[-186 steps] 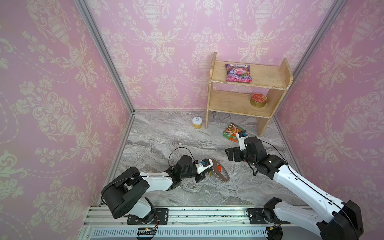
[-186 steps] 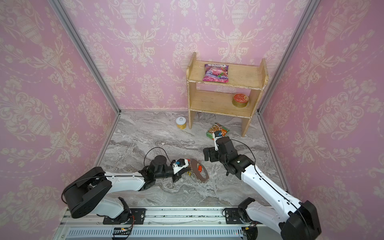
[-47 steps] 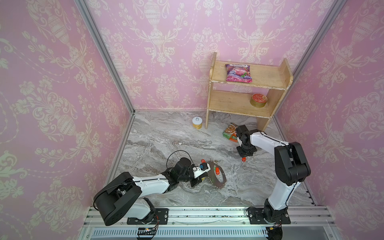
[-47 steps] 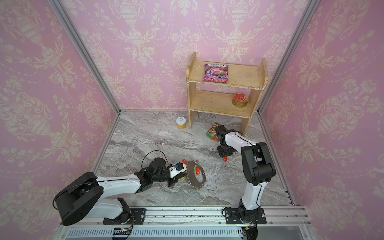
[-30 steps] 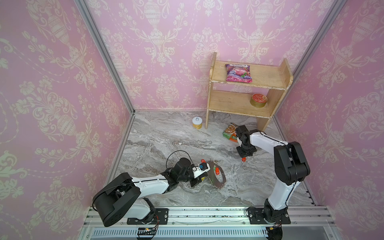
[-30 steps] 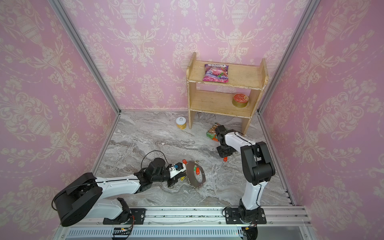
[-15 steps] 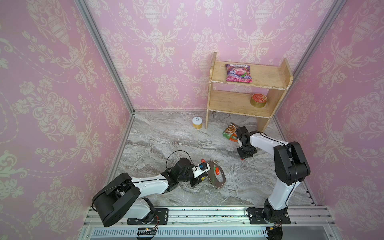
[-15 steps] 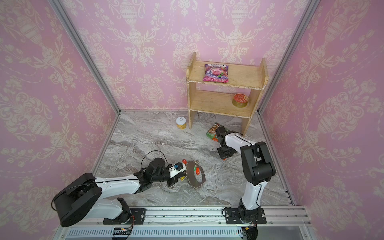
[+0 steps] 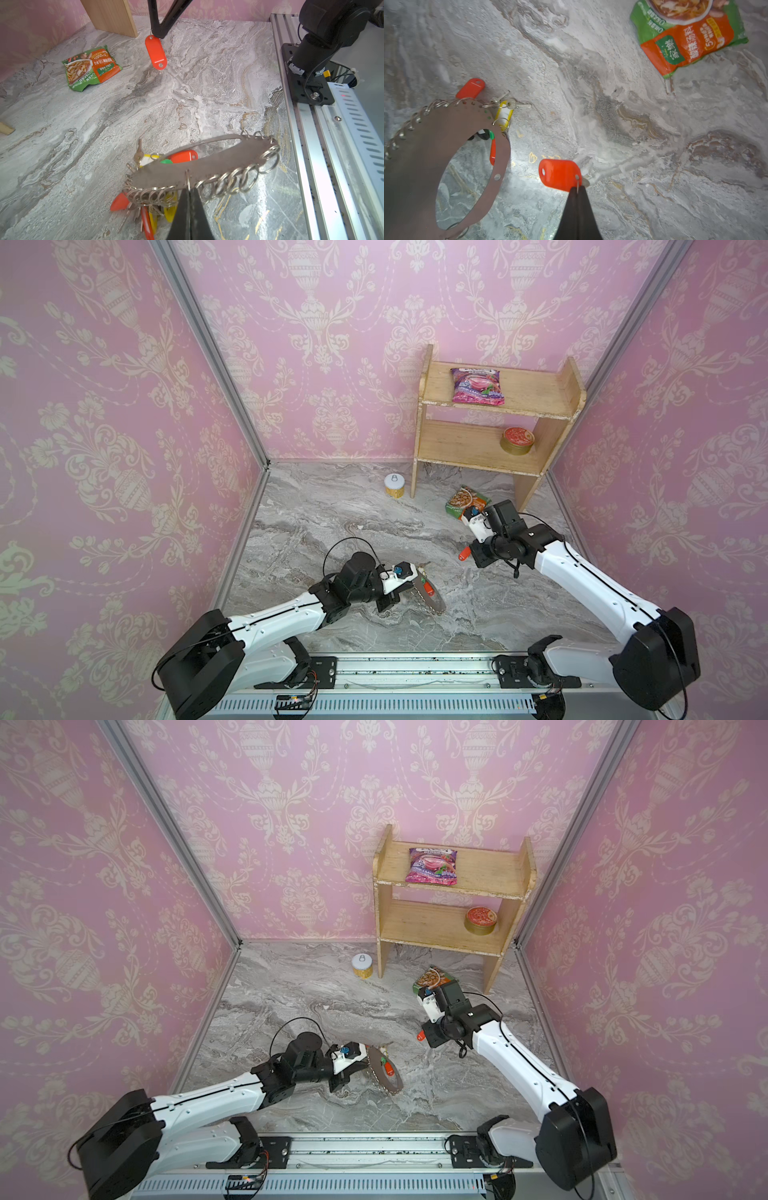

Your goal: Put the keys on the keyring

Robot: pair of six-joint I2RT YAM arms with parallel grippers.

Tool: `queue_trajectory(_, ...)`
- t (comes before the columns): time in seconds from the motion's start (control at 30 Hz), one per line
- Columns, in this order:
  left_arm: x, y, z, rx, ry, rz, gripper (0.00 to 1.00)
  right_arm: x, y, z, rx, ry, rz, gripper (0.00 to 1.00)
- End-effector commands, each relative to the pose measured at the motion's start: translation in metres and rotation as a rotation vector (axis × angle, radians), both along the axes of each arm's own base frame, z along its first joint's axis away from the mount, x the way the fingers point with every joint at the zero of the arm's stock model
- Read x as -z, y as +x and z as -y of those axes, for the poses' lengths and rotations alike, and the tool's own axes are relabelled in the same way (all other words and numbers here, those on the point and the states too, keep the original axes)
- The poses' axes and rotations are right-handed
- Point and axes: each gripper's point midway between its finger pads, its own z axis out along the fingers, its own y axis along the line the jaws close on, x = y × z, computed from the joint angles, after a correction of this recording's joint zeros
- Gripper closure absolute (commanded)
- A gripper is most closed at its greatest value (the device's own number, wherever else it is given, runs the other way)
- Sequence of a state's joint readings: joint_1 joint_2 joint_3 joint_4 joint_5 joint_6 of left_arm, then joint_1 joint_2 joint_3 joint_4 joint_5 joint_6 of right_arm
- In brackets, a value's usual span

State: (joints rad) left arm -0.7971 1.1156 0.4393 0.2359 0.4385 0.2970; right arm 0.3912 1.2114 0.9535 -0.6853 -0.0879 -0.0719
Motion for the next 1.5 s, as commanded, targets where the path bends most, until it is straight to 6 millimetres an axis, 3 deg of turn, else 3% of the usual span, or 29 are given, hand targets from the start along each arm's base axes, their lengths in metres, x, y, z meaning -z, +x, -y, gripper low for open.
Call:
queue_trajectory(0.0,-0.008,-0.013,-0.006,0.051,0.044,0.019,1.0,0.009,-0.015,-0.015,-0.063,0.051,-0.085,1.0)
queue_trajectory(0.13,-0.012,-0.026,-0.018,0.066,0.063,0.012,1.0,0.025,-0.03,-0.041,-0.1,-0.045,-0.121,1.0)
queue_trajectory(0.23,-0.009,-0.032,-0.031,0.047,0.082,0.013,1.0,0.043,-0.034,-0.048,-0.025,-0.109,-0.113,1.0)
queue_trajectory(0.5,0.005,-0.035,-0.041,0.016,0.106,0.013,1.0,0.088,-0.059,-0.075,0.037,-0.078,-0.101,1.0)
queue_trajectory(0.63,0.009,-0.032,-0.04,0.009,0.104,0.019,1.0,0.115,-0.078,-0.066,0.064,-0.12,-0.152,1.0)
queue_trajectory(0.83,0.011,-0.027,-0.038,0.001,0.118,0.02,1.0,0.137,-0.102,-0.058,0.118,-0.103,-0.264,1.0)
queue_trajectory(0.87,0.01,-0.026,-0.038,-0.002,0.117,0.021,1.0,0.139,-0.105,-0.055,0.125,-0.112,-0.268,0.99)
queue_trajectory(0.97,0.008,-0.027,-0.039,-0.003,0.109,0.03,1.0,0.136,-0.111,-0.042,0.161,-0.118,-0.263,0.74)
queue_trajectory(1.1,0.008,-0.03,-0.042,0.004,0.107,0.044,1.0,0.116,-0.108,-0.035,0.258,-0.009,-0.2,0.56)
queue_trajectory(1.3,0.001,-0.033,-0.044,0.004,0.082,0.062,1.0,0.096,-0.104,-0.036,0.301,0.14,-0.138,0.5)
queue_trajectory(1.47,-0.003,-0.036,-0.042,0.01,0.053,0.057,1.0,0.098,-0.1,-0.031,0.345,0.094,-0.143,0.56)
